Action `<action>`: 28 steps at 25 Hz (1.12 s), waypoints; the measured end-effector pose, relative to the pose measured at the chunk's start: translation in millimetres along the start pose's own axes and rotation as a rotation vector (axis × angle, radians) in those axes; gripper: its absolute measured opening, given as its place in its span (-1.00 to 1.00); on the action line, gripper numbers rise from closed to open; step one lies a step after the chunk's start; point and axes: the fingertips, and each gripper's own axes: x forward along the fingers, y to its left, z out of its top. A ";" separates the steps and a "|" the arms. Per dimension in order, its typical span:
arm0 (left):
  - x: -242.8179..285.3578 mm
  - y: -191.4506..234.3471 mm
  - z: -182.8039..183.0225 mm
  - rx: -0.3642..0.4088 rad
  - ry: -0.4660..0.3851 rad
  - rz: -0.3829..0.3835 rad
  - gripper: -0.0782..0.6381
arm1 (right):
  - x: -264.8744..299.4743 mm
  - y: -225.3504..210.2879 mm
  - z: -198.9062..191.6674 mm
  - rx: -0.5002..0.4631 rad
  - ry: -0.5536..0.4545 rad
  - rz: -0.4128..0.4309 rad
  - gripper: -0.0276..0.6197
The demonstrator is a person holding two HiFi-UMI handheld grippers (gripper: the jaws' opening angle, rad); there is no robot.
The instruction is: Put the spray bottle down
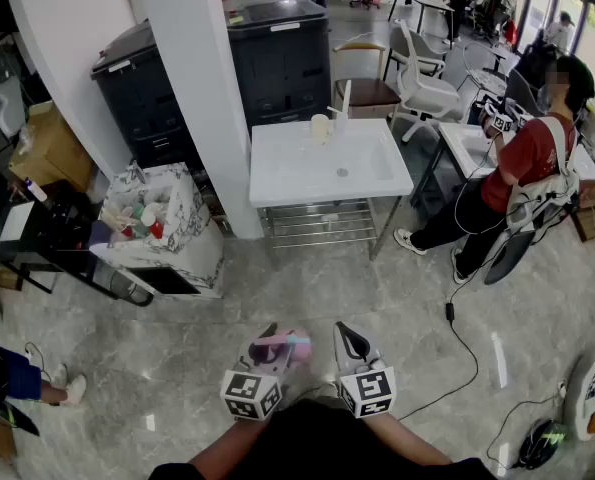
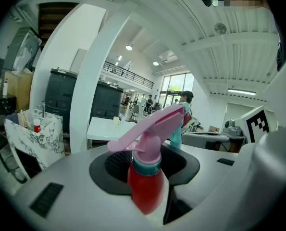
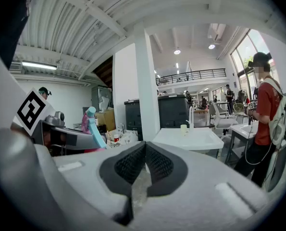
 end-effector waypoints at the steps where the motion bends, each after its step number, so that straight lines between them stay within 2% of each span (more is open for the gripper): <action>1: 1.7 -3.3 0.0 -0.001 -0.005 0.003 -0.30 | -1.6 -2.3 -0.1 0.001 -0.003 0.008 -0.93; 9: 12.7 -22.6 -5.3 -0.004 -0.043 0.063 -0.30 | -17.9 -32.8 -11.9 0.014 -0.023 0.023 -0.92; 16: 21.5 -23.4 -11.8 0.004 -0.034 0.092 -0.30 | -20.5 -52.8 -27.1 0.061 -0.014 0.020 -0.92; 24: 63.4 -14.3 -2.5 0.016 -0.026 0.062 -0.30 | -5.6 -83.1 -28.3 0.080 -0.016 -0.024 -0.92; 28: 98.6 -0.3 4.4 -0.022 -0.015 0.033 -0.30 | 13.4 -109.9 -22.3 0.082 -0.030 -0.084 -0.92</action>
